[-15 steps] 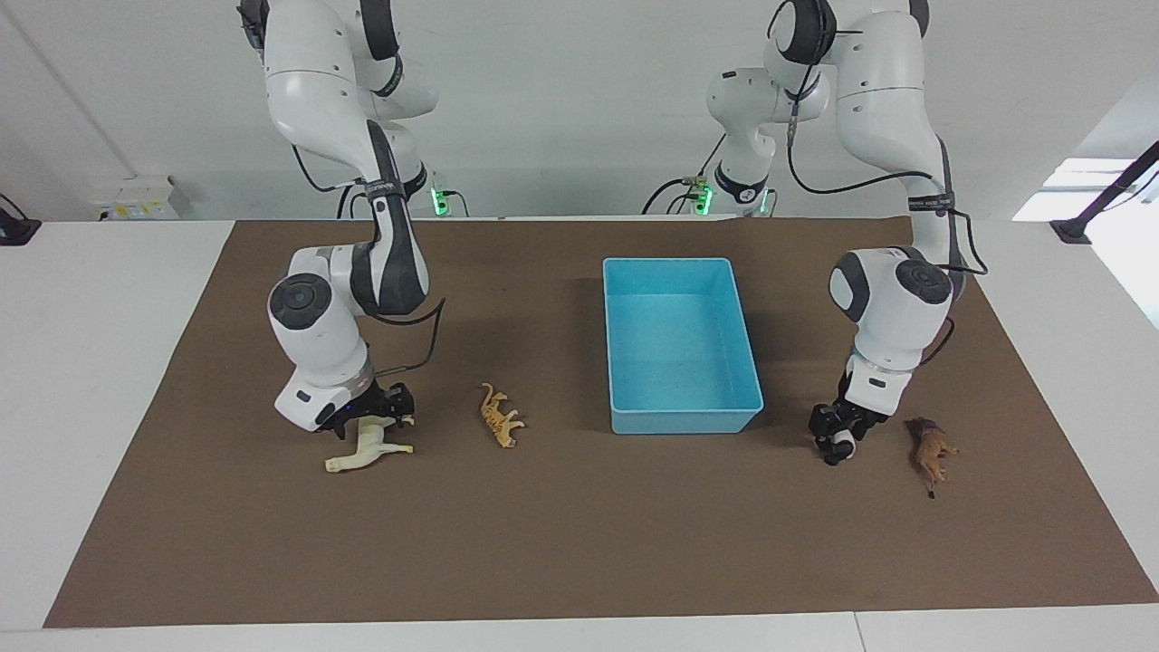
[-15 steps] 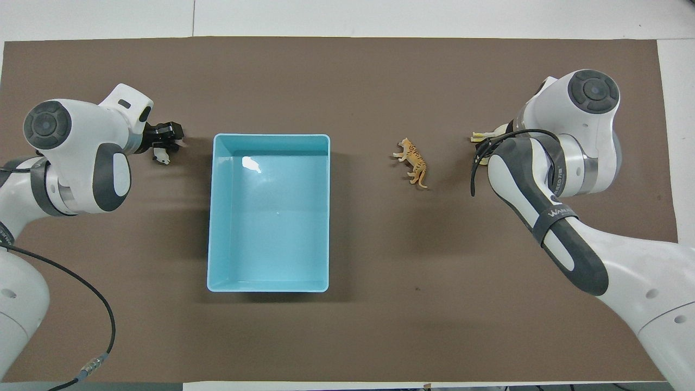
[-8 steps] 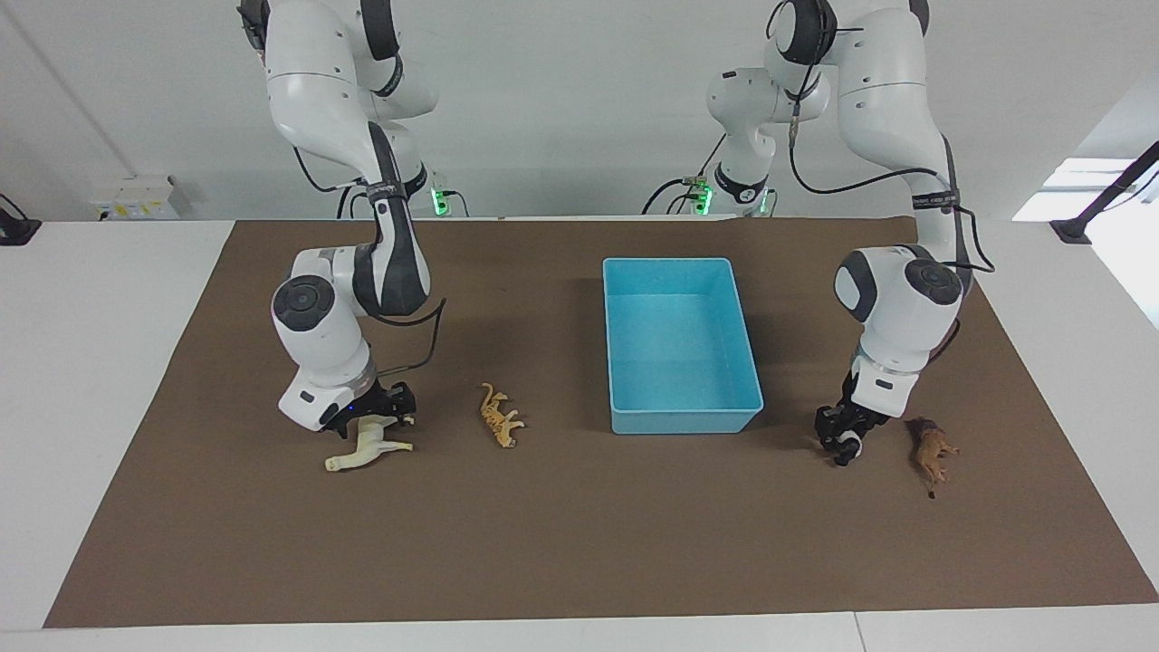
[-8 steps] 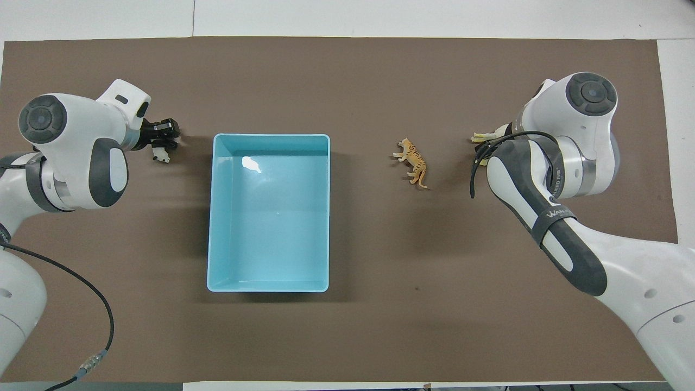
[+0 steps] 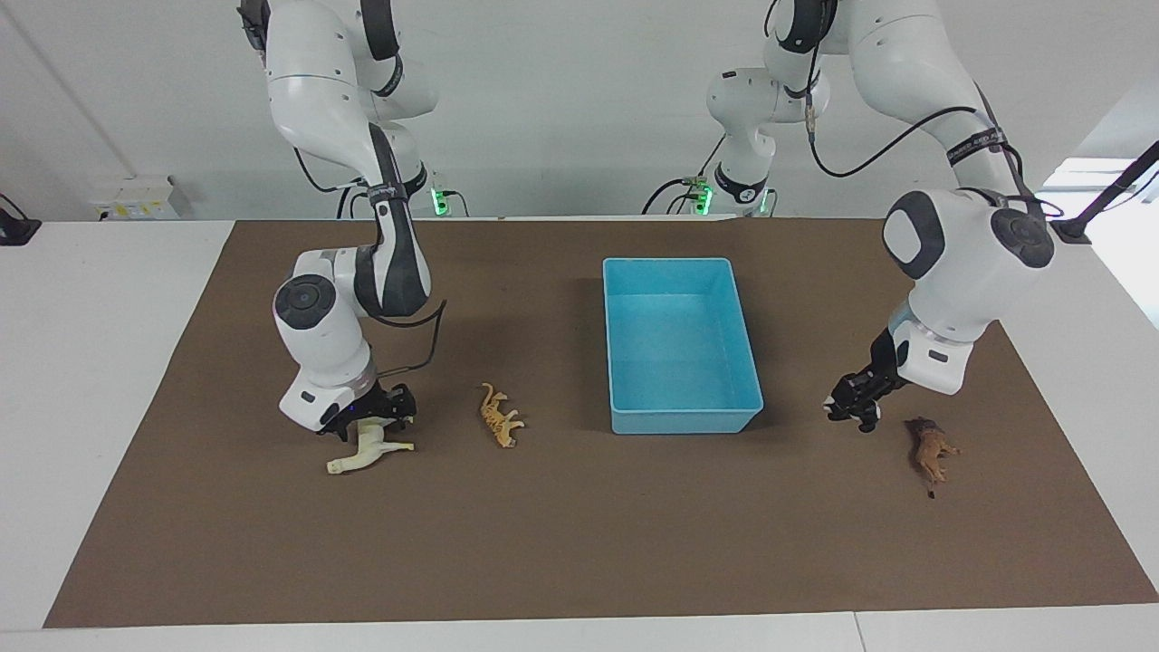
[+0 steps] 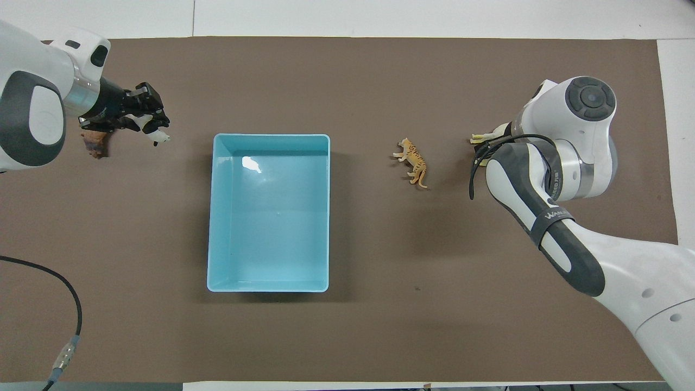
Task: Put all toys into storage box
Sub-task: 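Carry the panda into the blue box and release it with the left gripper, then place the cream horse in the box with the right gripper while the left gripper grasps, then carry the brown horse into the box with the left gripper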
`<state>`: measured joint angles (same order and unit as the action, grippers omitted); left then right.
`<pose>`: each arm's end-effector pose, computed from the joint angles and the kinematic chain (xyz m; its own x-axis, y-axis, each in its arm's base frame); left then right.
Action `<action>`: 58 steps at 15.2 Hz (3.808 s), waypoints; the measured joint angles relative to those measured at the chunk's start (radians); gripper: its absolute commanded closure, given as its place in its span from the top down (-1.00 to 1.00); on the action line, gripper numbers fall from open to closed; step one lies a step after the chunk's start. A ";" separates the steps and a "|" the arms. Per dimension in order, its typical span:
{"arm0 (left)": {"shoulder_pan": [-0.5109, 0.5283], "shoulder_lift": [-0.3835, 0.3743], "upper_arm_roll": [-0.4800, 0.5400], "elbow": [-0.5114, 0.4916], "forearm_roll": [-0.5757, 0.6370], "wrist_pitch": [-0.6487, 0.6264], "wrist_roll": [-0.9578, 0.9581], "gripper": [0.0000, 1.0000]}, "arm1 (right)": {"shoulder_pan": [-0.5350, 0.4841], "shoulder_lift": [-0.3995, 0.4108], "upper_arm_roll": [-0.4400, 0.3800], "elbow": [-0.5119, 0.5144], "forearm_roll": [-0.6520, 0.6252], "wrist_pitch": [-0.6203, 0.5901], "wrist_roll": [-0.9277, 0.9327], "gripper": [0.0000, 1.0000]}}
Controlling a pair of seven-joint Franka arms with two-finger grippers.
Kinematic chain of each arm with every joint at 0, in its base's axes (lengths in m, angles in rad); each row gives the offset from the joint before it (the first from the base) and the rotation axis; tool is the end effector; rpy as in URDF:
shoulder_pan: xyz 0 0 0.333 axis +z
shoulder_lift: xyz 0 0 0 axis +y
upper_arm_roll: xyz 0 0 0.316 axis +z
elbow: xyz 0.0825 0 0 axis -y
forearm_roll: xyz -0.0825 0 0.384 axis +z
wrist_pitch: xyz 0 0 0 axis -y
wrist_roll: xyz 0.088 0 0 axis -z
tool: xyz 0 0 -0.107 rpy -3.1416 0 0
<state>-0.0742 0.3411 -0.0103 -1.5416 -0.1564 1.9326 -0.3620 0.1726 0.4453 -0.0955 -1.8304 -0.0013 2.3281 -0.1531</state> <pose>0.6645 -0.0662 0.4622 0.9463 0.3232 -0.0111 0.3208 -0.9339 0.1580 0.6478 0.0545 0.2956 0.9696 0.2400 0.0470 0.2377 -0.9701 0.0498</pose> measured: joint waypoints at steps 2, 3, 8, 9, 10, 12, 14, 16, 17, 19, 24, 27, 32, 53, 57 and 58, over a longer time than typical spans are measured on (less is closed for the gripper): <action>-0.058 -0.038 -0.008 0.007 -0.006 -0.031 -0.132 0.18 | 0.000 0.003 0.000 -0.022 0.000 0.042 -0.009 0.73; -0.108 -0.049 -0.010 0.007 -0.006 -0.033 -0.212 0.18 | 0.000 0.006 0.000 -0.032 0.000 0.059 -0.009 0.54; -0.302 -0.060 -0.012 -0.050 0.022 -0.047 -0.378 1.00 | 0.001 0.004 0.000 -0.037 0.000 0.078 -0.010 -1.00; -0.308 -0.069 -0.011 -0.080 0.038 -0.047 -0.375 1.00 | 0.001 0.003 -0.001 -0.036 0.001 0.078 -0.010 -1.00; -0.309 -0.079 -0.009 -0.103 0.048 -0.048 -0.366 1.00 | 0.001 0.003 -0.001 -0.036 0.001 0.078 -0.010 -1.00; -0.308 -0.097 0.003 -0.121 0.057 -0.058 -0.346 1.00 | 0.001 0.004 -0.001 -0.035 0.001 0.078 -0.010 -1.00; -0.300 -0.119 0.017 -0.121 0.075 -0.070 -0.334 1.00 | 0.002 0.004 -0.001 -0.025 0.001 0.078 -0.010 -1.00; -0.284 -0.141 0.040 -0.119 0.132 -0.071 -0.302 1.00 | 0.013 0.001 0.000 0.016 0.000 0.055 -0.010 -1.00; -0.262 -0.147 0.046 -0.119 0.157 -0.067 -0.258 1.00 | 0.025 -0.003 0.001 0.060 0.001 0.005 -0.010 -1.00; -0.187 -0.148 0.050 -0.120 0.176 -0.040 -0.139 1.00 | 0.060 -0.014 0.003 0.201 0.004 -0.161 0.008 -1.00; 0.046 -0.102 0.056 -0.129 0.196 0.125 0.190 1.00 | 0.316 -0.018 0.011 0.543 0.016 -0.448 0.380 -1.00; 0.132 -0.051 0.055 -0.160 0.214 0.258 0.322 1.00 | 0.480 0.034 0.011 0.613 0.077 -0.433 0.527 -1.00; 0.173 0.053 0.047 -0.212 0.215 0.442 0.384 1.00 | 0.693 0.192 -0.005 0.623 0.053 -0.289 0.605 -1.00; 0.200 0.104 0.054 -0.296 0.216 0.531 0.426 0.14 | 0.405 0.157 -0.084 0.612 0.052 -0.395 0.479 1.00; 0.203 0.104 0.057 -0.298 0.216 0.534 0.426 0.08 | 0.351 0.123 -0.085 0.416 0.053 -0.209 0.285 1.00; 0.204 0.104 0.057 -0.298 0.216 0.536 0.426 0.05 | 0.342 0.109 -0.085 0.351 0.054 -0.146 0.253 1.00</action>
<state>0.1299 0.4451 0.0463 -1.8397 0.0595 2.4683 0.0643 0.5151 0.5542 -0.1802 -1.4796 0.0531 2.1824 0.0999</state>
